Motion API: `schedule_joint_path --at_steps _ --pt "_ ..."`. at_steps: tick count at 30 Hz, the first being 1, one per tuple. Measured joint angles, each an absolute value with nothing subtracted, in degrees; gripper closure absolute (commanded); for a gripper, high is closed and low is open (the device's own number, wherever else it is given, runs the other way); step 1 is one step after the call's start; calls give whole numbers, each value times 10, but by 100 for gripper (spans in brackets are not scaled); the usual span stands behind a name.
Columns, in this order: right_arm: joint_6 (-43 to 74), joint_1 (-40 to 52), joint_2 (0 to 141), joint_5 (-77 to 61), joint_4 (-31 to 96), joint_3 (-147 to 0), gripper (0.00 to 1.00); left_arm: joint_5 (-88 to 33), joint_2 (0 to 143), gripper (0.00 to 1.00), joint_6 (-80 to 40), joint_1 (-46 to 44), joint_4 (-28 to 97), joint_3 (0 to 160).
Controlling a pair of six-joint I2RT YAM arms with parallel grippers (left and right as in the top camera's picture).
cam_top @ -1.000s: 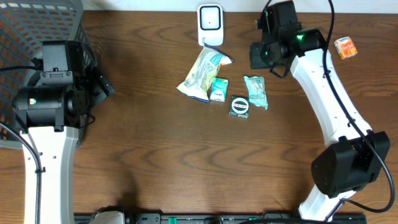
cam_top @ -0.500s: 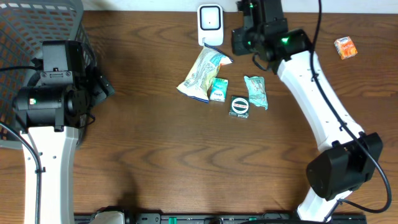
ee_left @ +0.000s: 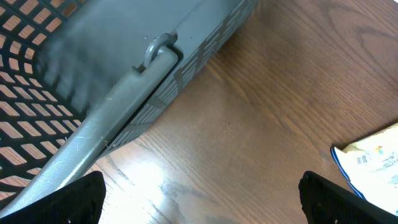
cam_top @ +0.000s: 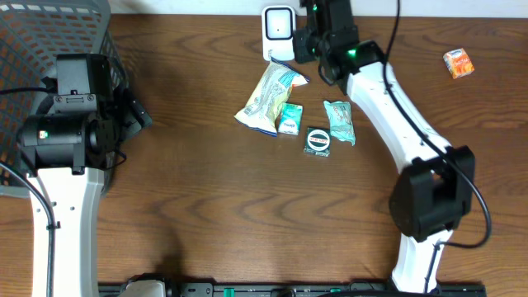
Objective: Scan the item barcode
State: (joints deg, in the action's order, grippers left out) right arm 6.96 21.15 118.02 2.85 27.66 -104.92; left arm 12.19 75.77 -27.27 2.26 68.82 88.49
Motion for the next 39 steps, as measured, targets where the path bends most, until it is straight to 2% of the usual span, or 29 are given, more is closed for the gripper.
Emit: schedule_joint_path --at_steps 1,7,9,11,13,17,21,30,33,39 --pt "71 211 1186 37 285 -1049 67 122 758 2 -273 23 688 885" --pt "67 206 1179 59 350 -1048 66 122 758 2 -272 23 688 885" --pt "67 201 1172 60 382 -1048 61 122 758 2 -272 23 688 885" --pt "66 191 1163 63 420 -1048 50 122 758 2 -272 23 688 885" --pt "66 176 1155 64 460 -1049 33 122 758 2 -272 23 688 885" --pt "52 140 1151 65 542 -1050 18 122 758 2 -272 23 688 885" --pt "42 103 1150 66 564 -1050 4 122 758 2 -272 23 688 885" --pt "28 29 1151 27 586 -1050 4 122 758 2 -272 23 688 885" --pt "24 20 1151 19 588 -1050 1 122 758 2 -272 23 688 885" --pt "23 20 1150 10 582 -1043 1 122 758 2 -273 23 688 885"
